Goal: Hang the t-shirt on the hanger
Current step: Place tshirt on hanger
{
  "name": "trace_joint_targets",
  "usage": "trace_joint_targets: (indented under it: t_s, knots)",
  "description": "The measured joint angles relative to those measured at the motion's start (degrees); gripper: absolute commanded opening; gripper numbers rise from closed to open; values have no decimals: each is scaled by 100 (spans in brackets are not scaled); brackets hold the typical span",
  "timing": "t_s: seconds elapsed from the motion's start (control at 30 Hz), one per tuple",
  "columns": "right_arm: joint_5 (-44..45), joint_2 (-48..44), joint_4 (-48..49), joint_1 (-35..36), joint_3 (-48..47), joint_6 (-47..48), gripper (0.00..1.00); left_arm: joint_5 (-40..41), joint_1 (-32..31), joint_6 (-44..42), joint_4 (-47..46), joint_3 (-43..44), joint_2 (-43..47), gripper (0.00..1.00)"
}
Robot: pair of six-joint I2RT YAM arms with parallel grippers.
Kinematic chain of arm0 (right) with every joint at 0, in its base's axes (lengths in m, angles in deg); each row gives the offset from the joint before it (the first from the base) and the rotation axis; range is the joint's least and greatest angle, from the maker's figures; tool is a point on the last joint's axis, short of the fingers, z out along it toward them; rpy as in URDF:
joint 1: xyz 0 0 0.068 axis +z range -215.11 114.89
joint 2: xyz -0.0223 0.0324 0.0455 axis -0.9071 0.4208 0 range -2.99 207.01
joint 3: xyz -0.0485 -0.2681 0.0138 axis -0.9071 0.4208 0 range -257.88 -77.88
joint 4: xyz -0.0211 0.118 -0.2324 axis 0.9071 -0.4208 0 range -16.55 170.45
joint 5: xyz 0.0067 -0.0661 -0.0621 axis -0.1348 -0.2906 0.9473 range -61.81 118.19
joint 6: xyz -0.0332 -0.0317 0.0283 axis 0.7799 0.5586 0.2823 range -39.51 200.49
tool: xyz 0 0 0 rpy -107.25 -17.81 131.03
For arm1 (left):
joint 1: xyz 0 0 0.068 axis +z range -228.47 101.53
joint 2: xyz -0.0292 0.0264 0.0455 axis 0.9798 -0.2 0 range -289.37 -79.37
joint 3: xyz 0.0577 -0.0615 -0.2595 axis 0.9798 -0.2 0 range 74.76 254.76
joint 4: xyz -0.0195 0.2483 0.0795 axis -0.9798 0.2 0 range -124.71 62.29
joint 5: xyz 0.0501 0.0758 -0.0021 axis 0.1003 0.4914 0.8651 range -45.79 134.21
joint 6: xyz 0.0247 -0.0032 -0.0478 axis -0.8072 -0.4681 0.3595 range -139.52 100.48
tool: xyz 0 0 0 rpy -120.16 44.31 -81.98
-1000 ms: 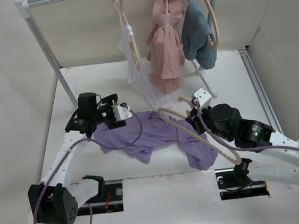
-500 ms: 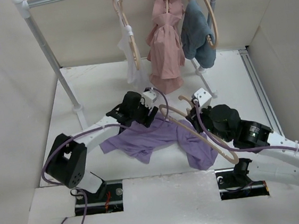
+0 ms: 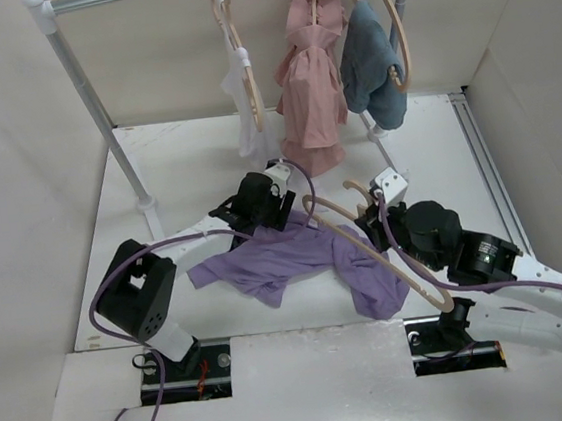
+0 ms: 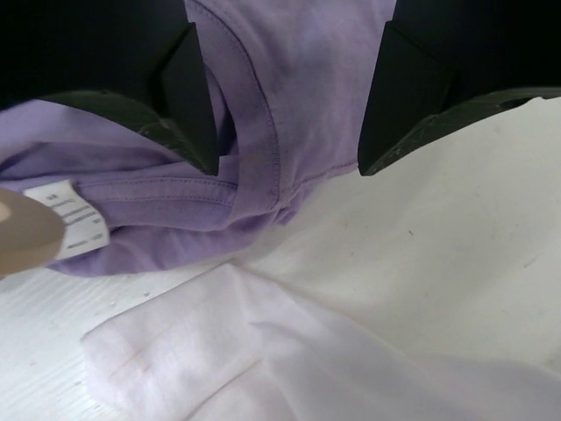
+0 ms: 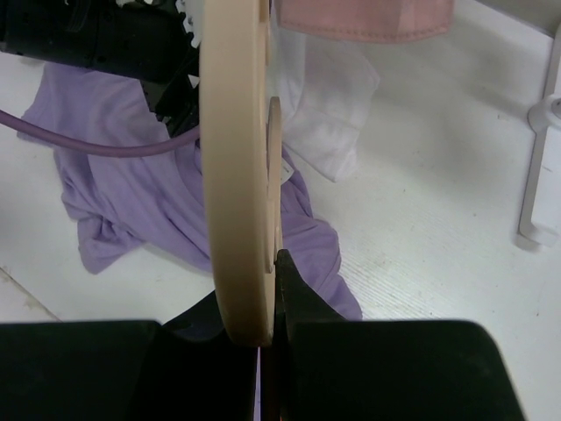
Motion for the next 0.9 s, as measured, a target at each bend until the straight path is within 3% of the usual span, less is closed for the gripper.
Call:
trace_joint_targets:
  t_s: [0.33, 0.37, 0.4, 0.5, 0.53, 0.73, 0.9]
  knots:
    - [-4, 22, 4, 0, 74, 31, 0, 354, -7, -4, 31, -2, -264, 45]
    - [-4, 24, 4, 0, 76, 46, 0, 343, -7, -7, 33, -2, -271, 40]
    - [-4, 31, 4, 0, 79, 55, 0, 328, -9, -13, 33, -2, -273, 28]
    - [-4, 44, 2, 0, 85, 68, 0, 284, -9, -44, 48, -2, -302, 12]
    - [-7, 48, 7, 0, 85, 81, 0, 251, -9, -48, 63, -2, -328, 0]
    - [-271, 116, 26, 0, 85, 271, 0, 162, -9, -105, 243, 15, -369, 0]
    - [-905, 431, 109, 0, 83, 566, 0, 13, -9, -393, 935, 437, -136, 0]
